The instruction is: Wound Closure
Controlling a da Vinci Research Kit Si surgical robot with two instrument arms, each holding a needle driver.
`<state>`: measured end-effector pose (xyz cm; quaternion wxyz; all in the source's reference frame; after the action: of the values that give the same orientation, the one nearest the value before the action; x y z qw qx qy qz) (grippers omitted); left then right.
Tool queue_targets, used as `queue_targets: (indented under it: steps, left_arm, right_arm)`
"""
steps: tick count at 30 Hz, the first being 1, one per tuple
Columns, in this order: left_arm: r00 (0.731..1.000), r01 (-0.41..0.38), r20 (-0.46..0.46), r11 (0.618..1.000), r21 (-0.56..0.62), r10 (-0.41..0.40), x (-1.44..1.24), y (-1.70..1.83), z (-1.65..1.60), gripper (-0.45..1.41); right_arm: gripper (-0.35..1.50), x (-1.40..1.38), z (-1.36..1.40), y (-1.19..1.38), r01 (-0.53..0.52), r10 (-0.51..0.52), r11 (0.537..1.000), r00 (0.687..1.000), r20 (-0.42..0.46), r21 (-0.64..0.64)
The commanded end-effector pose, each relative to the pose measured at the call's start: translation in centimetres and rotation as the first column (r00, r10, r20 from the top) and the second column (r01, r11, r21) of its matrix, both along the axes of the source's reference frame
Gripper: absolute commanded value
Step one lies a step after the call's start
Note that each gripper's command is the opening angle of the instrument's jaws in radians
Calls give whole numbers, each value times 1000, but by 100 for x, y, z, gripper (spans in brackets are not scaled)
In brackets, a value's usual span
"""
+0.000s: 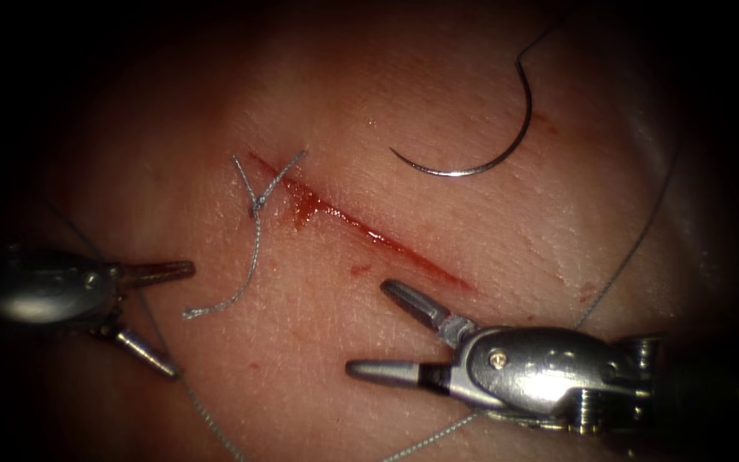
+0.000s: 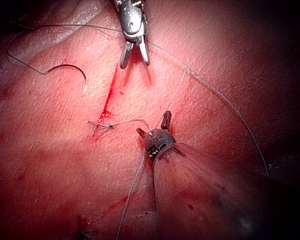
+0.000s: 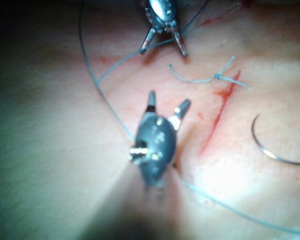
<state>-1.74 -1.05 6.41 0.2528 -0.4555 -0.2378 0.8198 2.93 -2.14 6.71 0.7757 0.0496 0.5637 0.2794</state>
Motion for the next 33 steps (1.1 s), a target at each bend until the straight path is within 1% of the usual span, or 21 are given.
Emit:
queue_targets:
  steps: [1,5,8,9,10,11,12,13,14,15,16,20,22,26,27,29,31,33]
  left_arm:
    - [999,-6,-36,1000,-7,6,-4,-7,10,47]
    - [991,-14,-135,999,-33,9,-4,-13,27,44]
    - [987,-29,-159,999,-33,23,1,-16,30,44]
    - [987,-30,-158,999,-32,25,4,-17,29,46]
    - [987,-20,-158,1000,-10,19,12,-17,23,64]
    - [987,-20,-158,1000,-10,19,12,-17,23,64]
    - [988,-19,-154,1000,13,20,16,-17,19,73]
    - [989,-17,-143,998,67,26,22,-17,11,81]
    - [991,-23,-128,993,118,38,27,-17,5,84]
    - [992,-42,-106,982,186,63,33,-17,-4,91]
    - [994,-56,-78,973,226,75,38,-17,-12,96]
    - [995,-99,27,947,305,95,62,-9,-46,104]
    - [996,-90,43,949,302,81,75,2,-63,106]
    - [998,-59,27,951,305,53,101,25,-94,108]
    - [999,-53,22,956,289,48,106,31,-101,108]
    - [1000,-8,9,970,242,6,112,46,-117,101]
    - [999,34,2,981,188,-35,108,58,-127,96]
    - [997,77,8,988,136,-79,92,64,-132,91]
  right_arm:
    - [128,7,3,-8,1,-1,1000,1000,-1,4]
    - [128,8,2,-9,2,-2,1000,1000,1,-1]
    - [128,8,1,-9,2,-2,1000,1000,1,-1]
    - [128,8,1,-9,2,-2,1000,1000,1,-1]
    - [128,8,1,-10,2,-2,1000,1000,1,-1]
    - [128,8,1,-10,2,-2,1000,1000,1,-1]
    - [128,9,0,-10,4,-4,1000,1000,2,-6]
    - [128,9,0,-10,4,-4,1000,1000,2,-6]
    - [128,9,0,-10,4,-4,1000,1000,2,-6]
    - [128,9,0,-10,4,-4,1000,1000,2,-6]
    - [128,9,0,-10,4,-4,1000,1000,2,-6]
    - [128,9,0,-11,6,-6,1000,1000,4,-6]
    - [128,9,0,-11,6,-6,1000,1000,4,-6]
    - [128,11,-1,-12,5,-5,1000,1000,5,-6]
    - [128,11,-2,-12,5,-5,1000,1000,5,-6]
    - [128,12,-2,-13,8,-8,1000,1000,8,-10]
    - [128,13,-2,-12,7,-7,1000,1000,9,-10]
    - [128,15,-3,-11,9,-9,1000,1000,6,-8]
